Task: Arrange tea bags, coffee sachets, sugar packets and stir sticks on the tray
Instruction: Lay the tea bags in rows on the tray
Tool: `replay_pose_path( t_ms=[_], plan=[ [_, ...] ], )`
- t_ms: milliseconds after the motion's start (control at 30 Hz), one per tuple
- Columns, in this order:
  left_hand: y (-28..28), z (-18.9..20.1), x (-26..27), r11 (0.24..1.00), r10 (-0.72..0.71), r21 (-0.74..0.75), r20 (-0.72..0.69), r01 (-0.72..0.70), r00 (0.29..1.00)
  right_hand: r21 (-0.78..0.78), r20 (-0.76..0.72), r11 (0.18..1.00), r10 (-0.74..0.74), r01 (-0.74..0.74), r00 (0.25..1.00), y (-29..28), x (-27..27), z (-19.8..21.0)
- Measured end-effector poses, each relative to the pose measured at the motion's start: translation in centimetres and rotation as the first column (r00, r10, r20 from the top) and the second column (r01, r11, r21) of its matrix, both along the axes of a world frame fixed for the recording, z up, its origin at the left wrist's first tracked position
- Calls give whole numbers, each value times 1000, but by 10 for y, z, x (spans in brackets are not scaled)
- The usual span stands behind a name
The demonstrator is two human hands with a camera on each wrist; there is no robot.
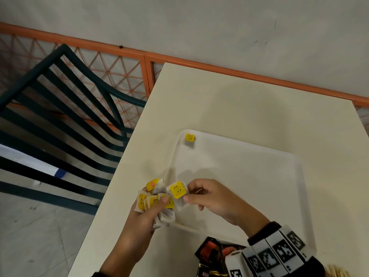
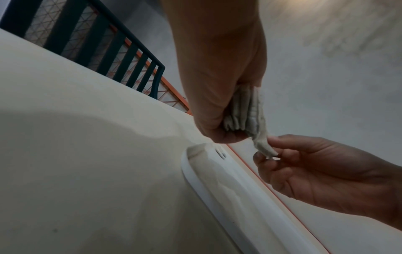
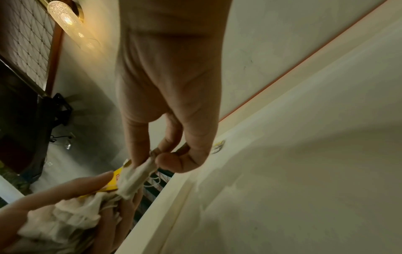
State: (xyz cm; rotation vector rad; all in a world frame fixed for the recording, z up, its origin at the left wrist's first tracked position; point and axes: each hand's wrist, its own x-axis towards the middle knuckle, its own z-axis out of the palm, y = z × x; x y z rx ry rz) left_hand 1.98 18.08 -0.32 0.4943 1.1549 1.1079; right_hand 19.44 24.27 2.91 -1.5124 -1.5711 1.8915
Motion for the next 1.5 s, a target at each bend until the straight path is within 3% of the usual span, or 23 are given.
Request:
replay_pose_path(
  t_ms=[100,233,367,967,1267,1333,1400,1500],
  plan=[
    [0,-4,-2,1000,4,-23,14,-4,1000,51,33,980,-193,192,981,15,7,-12],
    [-2,-5,-7,999,-14,-49,21,15,1000,111,73,876,-478,469,875,50,19,-29],
    [-4,-5,-10,999,-4,-39,29,5,1000,157,88,793,-605,589,791,83,23,-39],
    [-8,4,-11,999,-43,0,110,43,993,363,275,799,-584,480,764,118,8,-71],
    [-7,-1,-9,1000,-3,-6,80,3,997,451,274,825,-492,342,826,98,2,-48],
    [-5,-1,-9,1000,-9,20,75,7,997,382,270,893,-353,237,896,83,-4,-35],
    [-3,-2,-7,1000,23,14,52,-24,998,240,281,970,-110,42,953,68,-11,-23],
    [-1,-4,-5,999,43,17,47,-44,998,57,197,988,131,-145,972,44,-18,-8]
  ],
)
